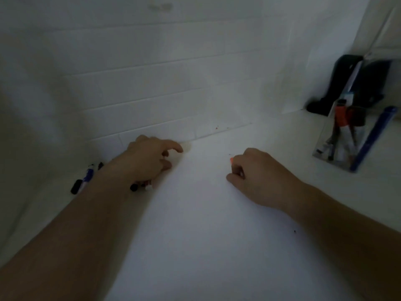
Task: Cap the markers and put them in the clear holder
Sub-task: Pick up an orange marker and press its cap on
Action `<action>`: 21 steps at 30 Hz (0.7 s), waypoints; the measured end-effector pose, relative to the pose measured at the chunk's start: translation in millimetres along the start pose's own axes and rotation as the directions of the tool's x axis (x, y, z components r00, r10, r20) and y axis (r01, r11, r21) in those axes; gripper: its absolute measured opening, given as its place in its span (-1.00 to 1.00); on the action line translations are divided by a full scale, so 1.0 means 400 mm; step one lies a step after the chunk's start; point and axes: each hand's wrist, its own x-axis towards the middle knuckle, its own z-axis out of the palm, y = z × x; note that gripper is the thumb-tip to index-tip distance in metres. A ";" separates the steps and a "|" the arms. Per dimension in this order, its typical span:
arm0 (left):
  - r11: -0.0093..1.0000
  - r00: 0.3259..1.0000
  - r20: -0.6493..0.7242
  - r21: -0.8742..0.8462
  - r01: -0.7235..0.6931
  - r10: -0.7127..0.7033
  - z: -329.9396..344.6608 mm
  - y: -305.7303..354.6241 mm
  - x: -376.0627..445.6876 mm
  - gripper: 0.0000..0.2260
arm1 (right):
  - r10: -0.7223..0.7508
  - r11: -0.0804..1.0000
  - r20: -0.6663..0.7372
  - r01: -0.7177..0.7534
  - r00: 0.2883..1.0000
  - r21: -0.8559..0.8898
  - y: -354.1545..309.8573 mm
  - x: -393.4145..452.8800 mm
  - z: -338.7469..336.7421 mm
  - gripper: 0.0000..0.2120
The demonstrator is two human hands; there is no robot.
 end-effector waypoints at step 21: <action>0.930 0.961 -0.265 -0.328 -0.164 0.076 0.084 0.170 -0.010 -0.89 | 0.093 0.996 -0.273 -0.091 0.958 0.021 0.033 -0.019 -0.006 -0.85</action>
